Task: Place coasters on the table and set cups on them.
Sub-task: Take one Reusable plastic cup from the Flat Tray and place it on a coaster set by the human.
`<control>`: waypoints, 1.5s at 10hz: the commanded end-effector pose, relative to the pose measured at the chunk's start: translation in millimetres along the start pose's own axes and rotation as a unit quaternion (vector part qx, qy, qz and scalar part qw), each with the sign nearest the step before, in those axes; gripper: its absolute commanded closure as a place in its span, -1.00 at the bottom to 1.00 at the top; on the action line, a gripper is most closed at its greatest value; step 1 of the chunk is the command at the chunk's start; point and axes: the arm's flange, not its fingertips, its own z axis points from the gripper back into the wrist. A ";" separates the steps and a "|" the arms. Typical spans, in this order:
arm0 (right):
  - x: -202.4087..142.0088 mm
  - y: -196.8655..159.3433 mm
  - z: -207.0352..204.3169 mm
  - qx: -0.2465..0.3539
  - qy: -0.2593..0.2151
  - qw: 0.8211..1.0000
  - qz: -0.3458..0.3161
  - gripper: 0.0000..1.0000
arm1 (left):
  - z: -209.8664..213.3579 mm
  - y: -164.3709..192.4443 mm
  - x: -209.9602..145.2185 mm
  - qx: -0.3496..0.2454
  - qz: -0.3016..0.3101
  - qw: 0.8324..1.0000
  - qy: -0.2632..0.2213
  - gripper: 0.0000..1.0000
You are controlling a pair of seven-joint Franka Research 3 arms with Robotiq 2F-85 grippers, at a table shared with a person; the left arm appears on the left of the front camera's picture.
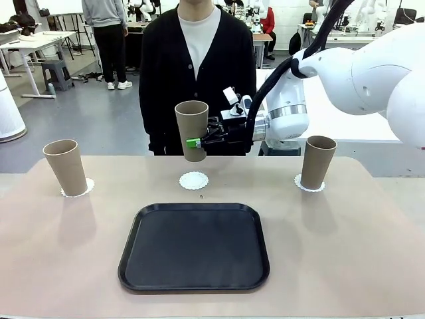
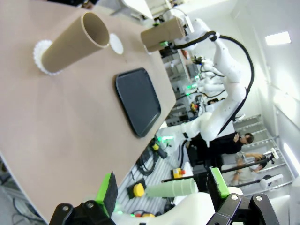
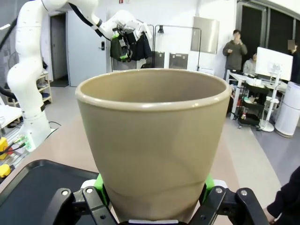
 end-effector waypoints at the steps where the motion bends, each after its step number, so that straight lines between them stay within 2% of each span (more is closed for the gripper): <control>1: 1.2 1.0 0.6 -0.005 -0.007 1.000 0.001 -0.67 | 1.0 -2.3 0.1 0.003 0.005 1.000 0.000 -1.00; 4: 0.1 -0.2 0.5 -0.001 -0.001 1.000 0.000 -0.67 | 1.0 -2.3 0.1 0.003 0.005 1.000 0.000 -1.00; 6: -11.1 -26.6 2.4 0.003 -0.018 1.000 0.003 -0.67 | 1.0 -2.3 0.1 0.003 0.005 1.000 0.000 -1.00; 10: -41.7 -55.6 -8.3 0.013 -0.010 1.000 0.015 -0.67 | 1.0 -2.3 0.1 0.003 0.005 1.000 0.000 -1.00; 15: -63.5 -54.6 -18.8 0.082 0.013 0.996 0.011 -0.67 | 1.0 -2.3 0.1 0.003 0.005 1.000 0.000 -1.00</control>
